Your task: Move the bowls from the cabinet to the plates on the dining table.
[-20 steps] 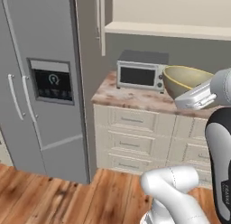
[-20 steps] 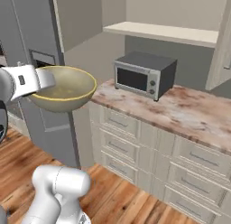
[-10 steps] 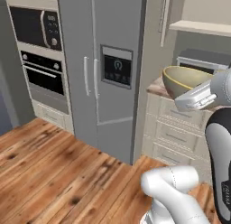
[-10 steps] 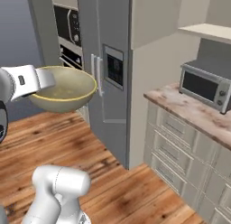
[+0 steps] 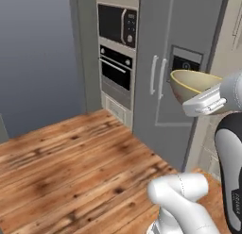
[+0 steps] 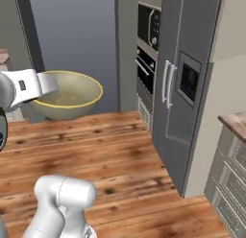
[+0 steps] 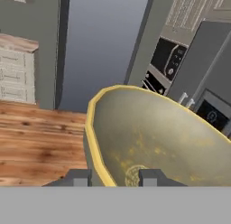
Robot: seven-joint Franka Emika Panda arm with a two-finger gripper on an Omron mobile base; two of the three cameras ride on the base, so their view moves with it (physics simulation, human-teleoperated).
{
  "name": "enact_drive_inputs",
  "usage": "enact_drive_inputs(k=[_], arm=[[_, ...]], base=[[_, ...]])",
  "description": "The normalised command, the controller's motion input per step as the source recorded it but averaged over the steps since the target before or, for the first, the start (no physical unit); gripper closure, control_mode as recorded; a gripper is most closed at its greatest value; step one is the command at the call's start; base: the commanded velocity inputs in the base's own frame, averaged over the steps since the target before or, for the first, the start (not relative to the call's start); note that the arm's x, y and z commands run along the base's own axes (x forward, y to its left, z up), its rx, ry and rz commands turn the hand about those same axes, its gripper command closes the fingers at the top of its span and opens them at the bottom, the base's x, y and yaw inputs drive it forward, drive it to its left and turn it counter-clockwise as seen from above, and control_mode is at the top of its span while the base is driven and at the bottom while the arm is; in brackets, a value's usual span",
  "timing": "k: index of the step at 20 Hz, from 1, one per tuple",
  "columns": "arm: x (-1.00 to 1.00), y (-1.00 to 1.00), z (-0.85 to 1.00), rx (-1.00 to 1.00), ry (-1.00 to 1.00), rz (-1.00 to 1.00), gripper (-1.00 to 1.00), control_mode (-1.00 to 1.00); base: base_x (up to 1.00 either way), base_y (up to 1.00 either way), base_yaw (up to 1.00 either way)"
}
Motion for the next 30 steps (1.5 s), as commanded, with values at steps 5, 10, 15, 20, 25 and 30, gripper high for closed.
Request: enact_drive_inputs(k=[5,10,15,20,25,30], arm=[[0.00,0.00,0.00,0.00,0.00,0.00,1.00,1.00],[0.00,0.00,0.00,0.00,0.00,0.00,1.00,1.00],[0.00,0.00,0.00,0.00,0.00,0.00,1.00,1.00],[0.00,0.00,0.00,0.00,0.00,0.00,1.00,1.00],[0.00,0.00,0.00,0.00,0.00,0.00,1.00,1.00],[0.00,0.00,0.00,0.00,0.00,0.00,1.00,1.00]], base=[[0.08,0.19,0.54],[0.83,0.00,0.28],[0.86,0.04,0.26],[0.86,0.07,0.26],[0.83,0.04,0.28],[0.65,0.09,0.34]])
